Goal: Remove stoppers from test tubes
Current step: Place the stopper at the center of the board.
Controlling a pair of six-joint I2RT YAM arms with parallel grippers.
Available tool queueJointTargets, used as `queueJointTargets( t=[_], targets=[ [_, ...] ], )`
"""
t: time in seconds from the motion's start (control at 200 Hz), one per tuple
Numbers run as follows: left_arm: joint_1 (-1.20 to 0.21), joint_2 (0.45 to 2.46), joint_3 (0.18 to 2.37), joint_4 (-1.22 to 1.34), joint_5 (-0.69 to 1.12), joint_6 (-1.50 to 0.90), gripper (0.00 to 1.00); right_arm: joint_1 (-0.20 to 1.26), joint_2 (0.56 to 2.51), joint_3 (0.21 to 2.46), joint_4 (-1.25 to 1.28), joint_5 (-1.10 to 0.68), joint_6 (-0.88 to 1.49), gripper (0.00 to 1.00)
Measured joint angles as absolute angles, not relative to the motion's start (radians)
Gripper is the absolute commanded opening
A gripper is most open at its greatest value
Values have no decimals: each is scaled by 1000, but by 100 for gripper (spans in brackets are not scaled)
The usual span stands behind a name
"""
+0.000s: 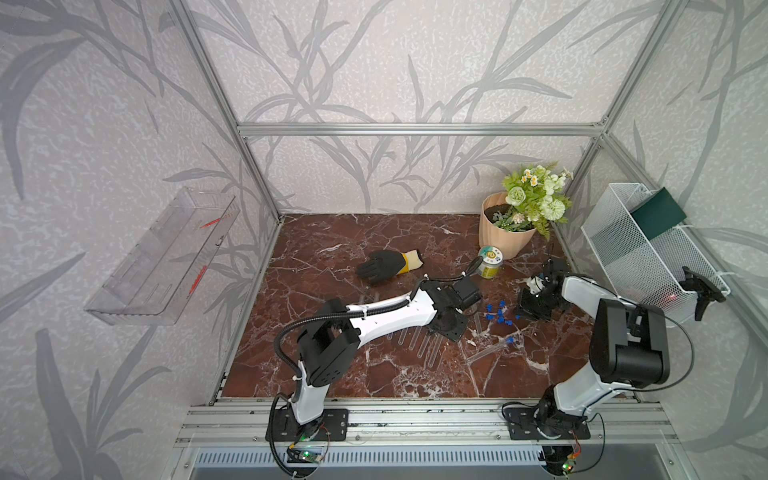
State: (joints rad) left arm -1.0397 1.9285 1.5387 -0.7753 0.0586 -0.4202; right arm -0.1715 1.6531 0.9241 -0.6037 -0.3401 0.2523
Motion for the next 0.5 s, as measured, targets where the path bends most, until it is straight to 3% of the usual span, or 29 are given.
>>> queueJointTargets(
  t=[0.305, 0.5],
  targets=[
    [-1040, 1932, 1552, -793, 61, -420, 56, -171, 1694, 929, -574, -348, 244, 16],
    [-1040, 1932, 1552, -795, 61, -420, 57, -171, 1694, 930, -573, -349, 241, 25]
  ],
)
